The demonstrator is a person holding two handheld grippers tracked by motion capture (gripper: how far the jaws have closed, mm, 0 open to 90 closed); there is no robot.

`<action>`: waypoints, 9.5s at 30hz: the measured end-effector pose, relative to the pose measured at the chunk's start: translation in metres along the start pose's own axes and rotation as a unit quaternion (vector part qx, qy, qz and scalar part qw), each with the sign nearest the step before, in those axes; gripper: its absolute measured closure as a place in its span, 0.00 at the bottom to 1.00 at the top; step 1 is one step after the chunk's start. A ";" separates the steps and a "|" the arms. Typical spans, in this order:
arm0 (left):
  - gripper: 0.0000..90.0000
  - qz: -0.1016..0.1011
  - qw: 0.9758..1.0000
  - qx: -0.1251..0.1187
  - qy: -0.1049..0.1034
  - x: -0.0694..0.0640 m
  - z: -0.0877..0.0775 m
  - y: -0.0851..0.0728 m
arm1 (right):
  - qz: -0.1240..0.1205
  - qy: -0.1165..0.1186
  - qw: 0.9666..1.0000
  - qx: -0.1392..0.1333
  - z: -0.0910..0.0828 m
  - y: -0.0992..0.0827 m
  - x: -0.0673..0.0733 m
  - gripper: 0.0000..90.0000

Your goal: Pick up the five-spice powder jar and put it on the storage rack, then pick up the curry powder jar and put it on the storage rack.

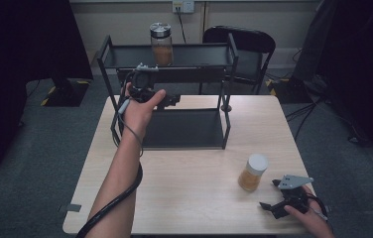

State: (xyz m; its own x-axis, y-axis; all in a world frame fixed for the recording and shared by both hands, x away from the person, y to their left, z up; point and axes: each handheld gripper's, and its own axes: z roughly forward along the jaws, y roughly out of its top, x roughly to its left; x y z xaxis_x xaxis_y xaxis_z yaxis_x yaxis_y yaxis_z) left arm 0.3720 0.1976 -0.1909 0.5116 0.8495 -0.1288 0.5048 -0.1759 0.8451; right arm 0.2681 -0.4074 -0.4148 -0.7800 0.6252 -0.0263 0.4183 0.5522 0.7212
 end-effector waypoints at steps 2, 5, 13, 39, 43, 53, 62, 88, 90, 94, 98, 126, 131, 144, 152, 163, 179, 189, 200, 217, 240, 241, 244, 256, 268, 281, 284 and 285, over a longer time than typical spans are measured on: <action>0.03 -0.001 1.000 -0.001 -0.004 0.001 0.002 -0.006 | 0.000 0.000 1.000 0.000 0.000 0.000 0.000 0.00; 0.03 -0.001 1.000 -0.001 -0.008 0.002 0.004 -0.014 | 0.000 -0.001 1.000 0.000 0.000 0.000 0.001 0.00; 0.04 -0.017 1.000 -0.009 -0.016 0.009 0.012 -0.045 | 0.001 -0.001 1.000 -0.001 0.000 -0.001 0.001 0.00; 0.04 0.004 1.000 0.003 -0.021 0.005 0.044 -0.119 | 0.000 -0.001 1.000 0.000 0.000 0.000 0.001 0.00; 0.04 0.008 1.000 0.008 -0.024 0.004 0.048 -0.129 | 0.000 -0.001 1.000 0.000 0.000 0.000 0.001 0.00; 0.04 0.003 0.999 0.019 -0.029 0.007 0.055 -0.159 | 0.001 -0.001 1.000 0.000 0.000 0.000 0.001 0.00; 0.04 -0.009 0.999 0.021 -0.030 0.010 0.056 -0.180 | 0.001 -0.001 1.000 0.000 0.000 0.000 0.001 0.00; 0.04 -0.006 0.999 0.048 -0.016 0.009 0.049 -0.221 | 0.001 -0.001 1.000 0.000 0.000 0.000 0.001 0.00; 0.04 -0.005 0.999 0.049 -0.018 0.010 0.048 -0.223 | 0.001 -0.001 1.000 0.000 0.000 0.000 0.001 0.00; 0.04 -0.008 0.998 0.055 -0.016 0.009 0.046 -0.228 | 0.001 -0.001 1.000 0.000 0.000 0.000 0.001 0.00; 0.04 -0.011 0.998 0.061 -0.013 0.009 0.043 -0.233 | 0.001 -0.001 1.000 0.000 0.000 0.000 0.001 0.00; 0.00 0.038 0.995 0.091 0.015 0.004 0.032 -0.255 | 0.001 -0.001 1.000 0.000 0.000 0.000 0.001 0.00; 0.00 0.060 0.993 0.100 0.026 -0.002 0.034 -0.253 | 0.001 -0.001 1.000 0.000 0.000 0.000 0.001 0.00; 0.00 0.059 0.993 0.098 0.027 -0.003 0.035 -0.253 | 0.005 -0.004 1.000 0.001 0.000 0.000 0.002 0.00; 0.00 0.060 0.993 0.098 0.027 -0.003 0.035 -0.253 | 0.002 -0.001 1.000 0.006 0.002 0.005 0.000 0.00; 0.00 0.060 0.993 0.098 0.027 -0.003 0.035 -0.253 | 0.001 -0.012 1.000 0.004 -0.002 0.016 0.002 0.02; 0.00 0.060 0.993 0.098 0.027 -0.002 0.035 -0.253 | 0.017 -0.016 0.999 -0.027 -0.007 0.032 0.003 0.02; 0.00 0.060 0.993 0.098 0.027 -0.002 0.035 -0.253 | 0.027 -0.015 0.998 -0.062 -0.003 0.038 0.000 0.08; 0.00 0.060 0.993 0.098 0.027 -0.002 0.035 -0.253 | 0.051 0.016 0.993 -0.110 0.002 0.040 -0.012 0.19; 0.00 0.059 0.993 0.098 0.027 -0.002 0.035 -0.253 | 0.031 0.024 0.991 -0.129 0.010 0.044 -0.013 0.37; 0.00 0.060 0.993 0.098 0.027 -0.002 0.035 -0.253 | 0.013 0.027 0.993 -0.115 0.012 0.078 -0.013 0.38; 0.00 0.060 0.993 0.097 0.027 -0.002 0.035 -0.253 | 0.012 0.030 0.993 -0.114 0.012 0.081 -0.013 0.38; 0.00 0.060 0.993 0.098 0.027 -0.002 0.035 -0.253 | 0.013 0.036 0.993 -0.114 0.013 0.090 -0.014 0.38; 0.00 0.060 0.993 0.098 0.027 -0.002 0.035 -0.253 | -0.001 0.053 0.993 -0.107 0.019 0.129 -0.015 0.38; 0.00 0.060 0.993 0.098 0.027 -0.002 0.035 -0.253 | -0.012 0.061 0.992 -0.111 0.020 0.171 -0.020 0.39; 0.00 0.060 0.993 0.098 0.027 -0.002 0.035 -0.253 | -0.023 0.074 0.990 -0.121 0.021 0.217 -0.025 0.39; 0.00 0.060 0.993 0.098 0.027 -0.002 0.035 -0.253 | -0.025 0.074 0.989 -0.123 0.019 0.227 -0.025 0.39; 0.00 0.060 0.993 0.098 0.027 -0.002 0.035 -0.253 | -0.024 0.074 0.989 -0.126 0.017 0.234 -0.026 0.39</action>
State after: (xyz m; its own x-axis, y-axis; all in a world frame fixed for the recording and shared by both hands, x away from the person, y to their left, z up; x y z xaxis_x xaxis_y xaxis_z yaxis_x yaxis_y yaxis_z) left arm 0.2675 0.2225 -0.4227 0.5407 0.8412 -0.0016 0.5707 -0.3655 0.7354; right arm 0.3940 -0.2845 -0.2572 -0.8637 0.5035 0.0234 0.2638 0.4120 0.8722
